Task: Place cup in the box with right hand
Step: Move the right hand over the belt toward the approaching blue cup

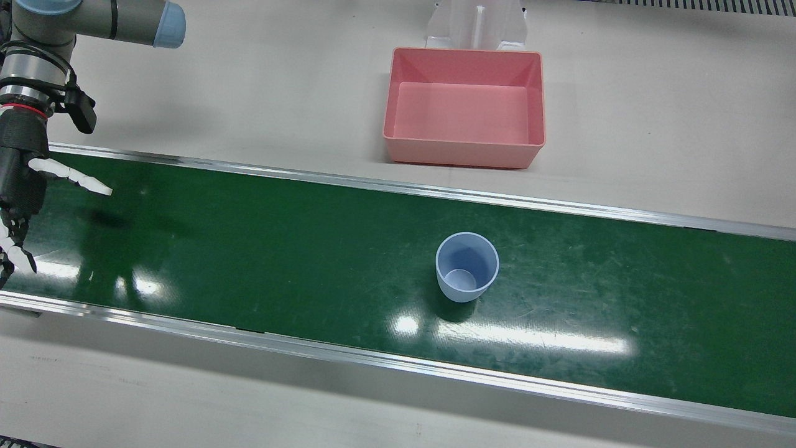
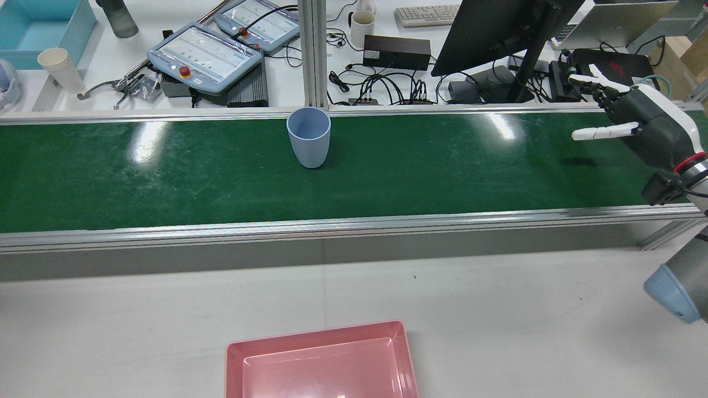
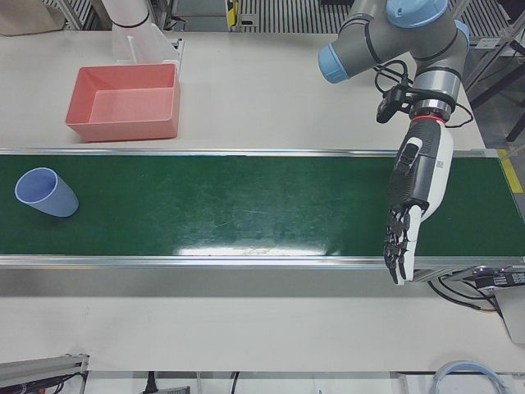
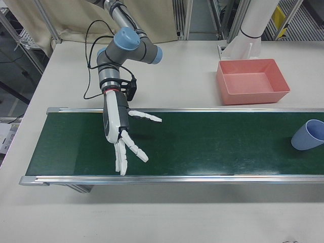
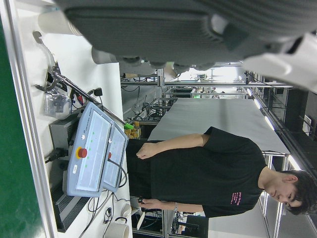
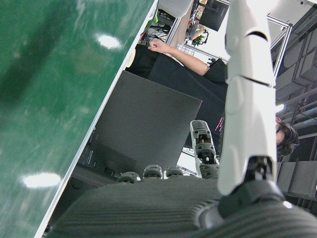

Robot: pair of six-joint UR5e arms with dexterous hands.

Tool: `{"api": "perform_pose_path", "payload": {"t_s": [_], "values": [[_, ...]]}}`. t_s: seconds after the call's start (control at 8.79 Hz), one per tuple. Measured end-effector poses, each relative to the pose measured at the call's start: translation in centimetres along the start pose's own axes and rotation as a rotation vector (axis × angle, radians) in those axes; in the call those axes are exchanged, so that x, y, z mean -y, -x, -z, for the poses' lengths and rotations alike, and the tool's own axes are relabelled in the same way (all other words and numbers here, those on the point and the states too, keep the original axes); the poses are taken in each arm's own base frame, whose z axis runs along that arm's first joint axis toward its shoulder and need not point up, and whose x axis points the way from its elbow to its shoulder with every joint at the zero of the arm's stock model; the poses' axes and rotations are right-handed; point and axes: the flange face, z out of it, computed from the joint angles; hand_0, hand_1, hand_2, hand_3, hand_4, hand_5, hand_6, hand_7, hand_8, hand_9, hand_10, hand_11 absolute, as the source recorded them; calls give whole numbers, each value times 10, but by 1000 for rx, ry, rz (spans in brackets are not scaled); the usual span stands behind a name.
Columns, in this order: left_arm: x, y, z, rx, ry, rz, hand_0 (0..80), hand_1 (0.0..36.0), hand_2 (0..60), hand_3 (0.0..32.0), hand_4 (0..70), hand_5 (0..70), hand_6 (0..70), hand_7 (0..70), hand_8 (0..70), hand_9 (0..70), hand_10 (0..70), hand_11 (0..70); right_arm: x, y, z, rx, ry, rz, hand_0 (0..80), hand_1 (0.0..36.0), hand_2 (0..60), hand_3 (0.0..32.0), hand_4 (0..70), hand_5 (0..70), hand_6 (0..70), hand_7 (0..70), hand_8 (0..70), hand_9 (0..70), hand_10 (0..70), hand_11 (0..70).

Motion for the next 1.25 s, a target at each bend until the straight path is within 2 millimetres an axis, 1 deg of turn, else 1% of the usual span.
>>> {"api": "perform_pose_path", "payload": {"t_s": [0.11, 0.23, 0.34, 0.57, 0.8, 1.25], "values": [[0, 0, 0, 0, -1, 0, 0, 0, 0, 0, 0, 0, 0, 0, 0, 0, 0, 0, -1, -1, 0, -2, 0, -21, 631, 302, 25, 44, 0, 100, 17, 12, 43, 18, 0, 0], [0, 0, 0, 0, -1, 0, 0, 0, 0, 0, 0, 0, 0, 0, 0, 0, 0, 0, -3, -2, 0, -5, 2, -36, 630, 301, 22, 34, 0, 100, 19, 17, 44, 20, 0, 0], [0, 0, 0, 0, -1, 0, 0, 0, 0, 0, 0, 0, 0, 0, 0, 0, 0, 0, -6, -6, 0, -14, 6, -50, 620, 295, 25, 20, 0, 98, 17, 2, 44, 21, 0, 0], [0, 0, 0, 0, -1, 0, 0, 0, 0, 0, 0, 0, 0, 0, 0, 0, 0, 0, -10, -18, 0, -36, 12, -66, 606, 286, 32, 0, 0, 95, 20, 0, 44, 22, 0, 0], [0, 0, 0, 0, -1, 0, 0, 0, 0, 0, 0, 0, 0, 0, 0, 0, 0, 0, -10, -25, 0, -49, 11, -70, 595, 280, 41, 0, 0, 93, 25, 0, 42, 18, 0, 0], [0, 0, 0, 0, 0, 0, 0, 0, 0, 0, 0, 0, 0, 0, 0, 0, 0, 0, -9, -28, 0, -55, 9, -69, 586, 274, 43, 0, 0, 91, 25, 0, 41, 16, 0, 0]]}}
